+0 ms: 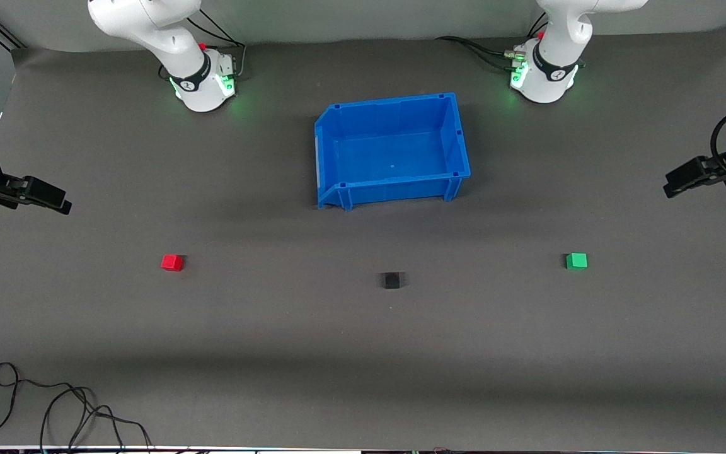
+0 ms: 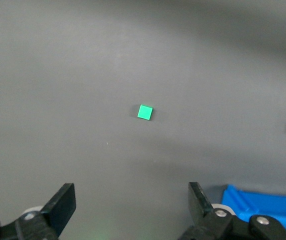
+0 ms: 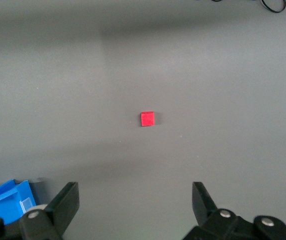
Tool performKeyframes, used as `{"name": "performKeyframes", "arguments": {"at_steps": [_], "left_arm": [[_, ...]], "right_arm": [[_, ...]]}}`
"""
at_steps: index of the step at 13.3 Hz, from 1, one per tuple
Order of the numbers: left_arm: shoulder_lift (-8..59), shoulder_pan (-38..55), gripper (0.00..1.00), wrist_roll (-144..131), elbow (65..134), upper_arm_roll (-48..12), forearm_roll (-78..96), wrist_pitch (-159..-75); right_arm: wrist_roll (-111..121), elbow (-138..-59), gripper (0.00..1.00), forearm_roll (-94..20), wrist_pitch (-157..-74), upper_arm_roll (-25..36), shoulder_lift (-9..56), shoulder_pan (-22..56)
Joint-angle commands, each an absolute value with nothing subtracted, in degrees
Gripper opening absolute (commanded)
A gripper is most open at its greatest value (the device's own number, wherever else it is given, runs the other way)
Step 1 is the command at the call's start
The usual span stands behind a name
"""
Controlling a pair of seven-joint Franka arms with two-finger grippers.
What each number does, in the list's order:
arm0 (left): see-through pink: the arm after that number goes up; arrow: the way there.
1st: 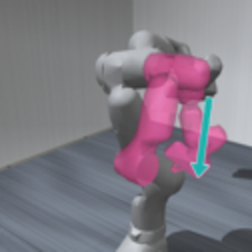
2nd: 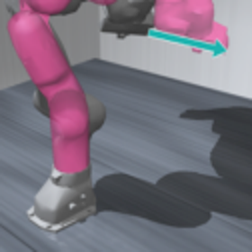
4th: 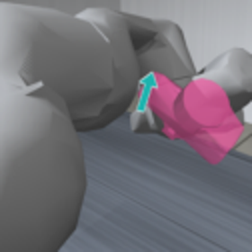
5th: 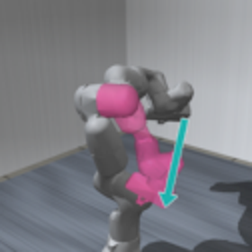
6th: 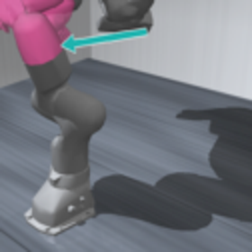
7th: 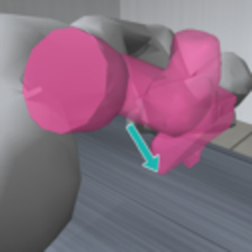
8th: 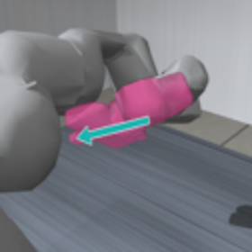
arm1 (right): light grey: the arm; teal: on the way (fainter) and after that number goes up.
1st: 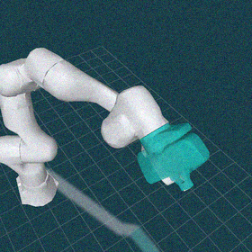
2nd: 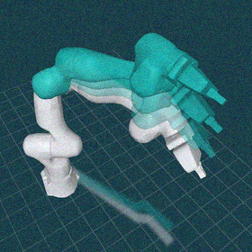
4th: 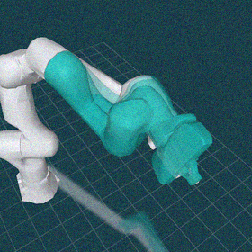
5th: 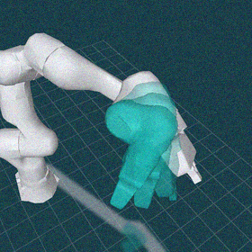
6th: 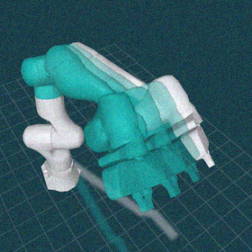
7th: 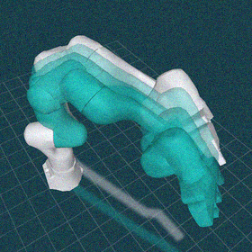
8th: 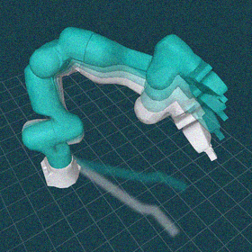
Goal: Attach green and red cubes to black cube
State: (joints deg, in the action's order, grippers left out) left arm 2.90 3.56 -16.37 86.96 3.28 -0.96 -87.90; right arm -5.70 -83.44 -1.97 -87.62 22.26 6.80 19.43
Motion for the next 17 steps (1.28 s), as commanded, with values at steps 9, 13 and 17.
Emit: {"name": "performKeyframes", "arguments": {"at_steps": [9,13,17], "left_arm": [[2.9,-8.3,1.0,-64.1,94.2,3.3,14.2,-90.0],[2.5,-10.7,1.0,-66.6,102.6,3.3,19.2,-95.8],[2.5,-10.4,1.0,-65.9,111.6,3.2,22.8,-104.5]], "right_arm": [[-3.4,-100.8,1.0,-2.7,-108.1,22.8,8.0,19.7],[-3.4,-104.9,1.0,-2.7,-112.2,22.8,9.7,19.7],[-1.1,-112.0,1.0,-3.0,-121.8,22.8,12.2,19.6]]}}
